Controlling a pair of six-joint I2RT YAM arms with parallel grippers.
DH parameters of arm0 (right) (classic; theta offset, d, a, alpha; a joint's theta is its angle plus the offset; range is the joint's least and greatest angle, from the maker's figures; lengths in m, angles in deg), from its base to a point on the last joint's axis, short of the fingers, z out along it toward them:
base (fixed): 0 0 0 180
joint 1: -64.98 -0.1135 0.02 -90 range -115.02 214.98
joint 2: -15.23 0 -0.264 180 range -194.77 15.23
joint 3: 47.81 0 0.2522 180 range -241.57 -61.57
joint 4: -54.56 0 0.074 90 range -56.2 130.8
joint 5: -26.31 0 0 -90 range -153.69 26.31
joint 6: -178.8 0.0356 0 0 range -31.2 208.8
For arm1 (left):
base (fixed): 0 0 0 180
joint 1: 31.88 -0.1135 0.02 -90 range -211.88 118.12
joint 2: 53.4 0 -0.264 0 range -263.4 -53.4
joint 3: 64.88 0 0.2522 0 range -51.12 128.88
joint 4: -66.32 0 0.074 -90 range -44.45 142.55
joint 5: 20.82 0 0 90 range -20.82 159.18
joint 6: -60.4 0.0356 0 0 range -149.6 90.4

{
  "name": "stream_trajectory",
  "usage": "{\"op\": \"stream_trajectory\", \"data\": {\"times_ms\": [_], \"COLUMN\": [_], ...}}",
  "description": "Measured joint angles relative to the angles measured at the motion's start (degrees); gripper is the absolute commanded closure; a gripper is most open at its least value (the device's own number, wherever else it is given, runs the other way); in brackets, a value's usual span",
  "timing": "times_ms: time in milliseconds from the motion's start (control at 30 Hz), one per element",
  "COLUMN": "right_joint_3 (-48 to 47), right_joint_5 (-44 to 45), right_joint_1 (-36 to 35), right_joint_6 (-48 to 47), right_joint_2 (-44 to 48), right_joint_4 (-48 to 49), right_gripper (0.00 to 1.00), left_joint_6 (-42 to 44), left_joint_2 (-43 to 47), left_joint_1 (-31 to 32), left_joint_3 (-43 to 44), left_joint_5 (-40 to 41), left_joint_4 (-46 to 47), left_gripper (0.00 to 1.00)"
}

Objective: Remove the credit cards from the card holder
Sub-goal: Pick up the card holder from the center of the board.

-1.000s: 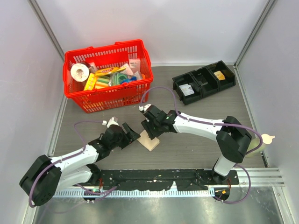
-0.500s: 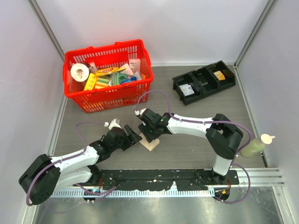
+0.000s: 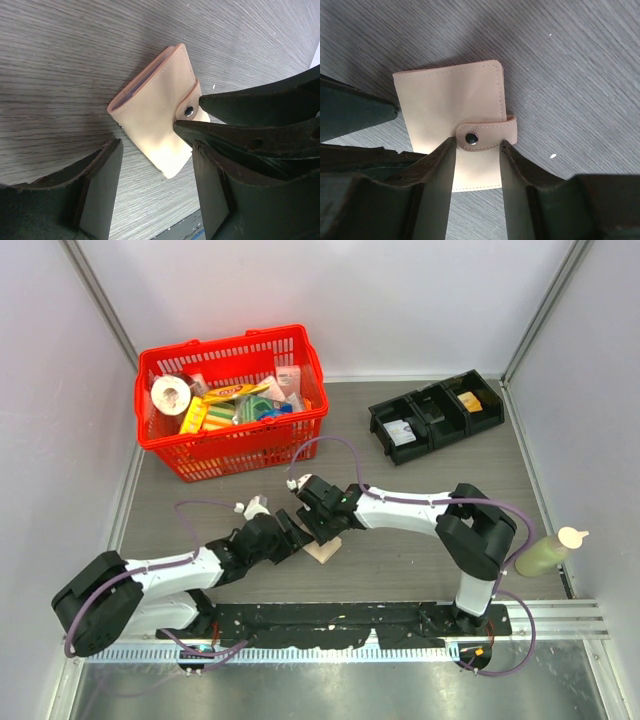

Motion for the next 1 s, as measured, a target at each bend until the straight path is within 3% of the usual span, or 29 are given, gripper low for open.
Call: {"op": "stream_trajectory", "data": {"times_ms": [233,433,667,1000], "right_joint_3": [1.42,3.78,8.24,15.56], "right_joint_5": [0.83,1.38,-0.26,-7.17], "right_joint_1": [-0.24,-0.04,1.92,6.43], "right_joint_6": [2.16,6.36,12.39,19.43], "right_joint_2": [0.55,1.77,4.15,7.37], "right_joint_4": [1.99,4.83,10.12,19.58], "right_gripper": [0.72,0.8,0.8,0.8], "left_joint_6": [-3.67,-7.74,-8.68,-9.46], "left_joint_2": [-2.47,-0.07,1.75,-3.96], "left_joint_1": [1.07,1.27,1.29,1.31], "left_joint_3": [0.74,-1.57,-1.86,-0.7], "left_joint_5": [1.46,3.98,6.23,6.51], "left_joint_4": [1.29,1.75,-0.11,5.79], "left_gripper": [0.45,0.44,0.39,0.42]}}
